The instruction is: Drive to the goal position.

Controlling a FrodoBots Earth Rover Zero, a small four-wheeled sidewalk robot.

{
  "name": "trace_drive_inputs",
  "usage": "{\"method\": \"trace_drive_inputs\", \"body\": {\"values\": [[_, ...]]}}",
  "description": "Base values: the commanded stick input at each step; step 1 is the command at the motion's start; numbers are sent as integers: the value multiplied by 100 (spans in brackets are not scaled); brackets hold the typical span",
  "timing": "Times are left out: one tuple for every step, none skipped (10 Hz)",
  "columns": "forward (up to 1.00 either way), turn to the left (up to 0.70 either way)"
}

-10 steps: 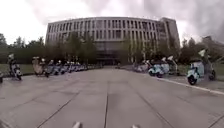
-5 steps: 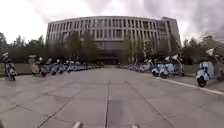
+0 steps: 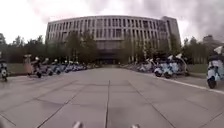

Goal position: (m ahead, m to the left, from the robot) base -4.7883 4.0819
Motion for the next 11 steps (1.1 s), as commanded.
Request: {"method": "trace_drive_inputs", "body": {"values": [[70, 0], [70, 0], [68, 0], [35, 0], [0, 0], [0, 0], [0, 0], [0, 4], [0, 70], [0, 70], [0, 70]]}}
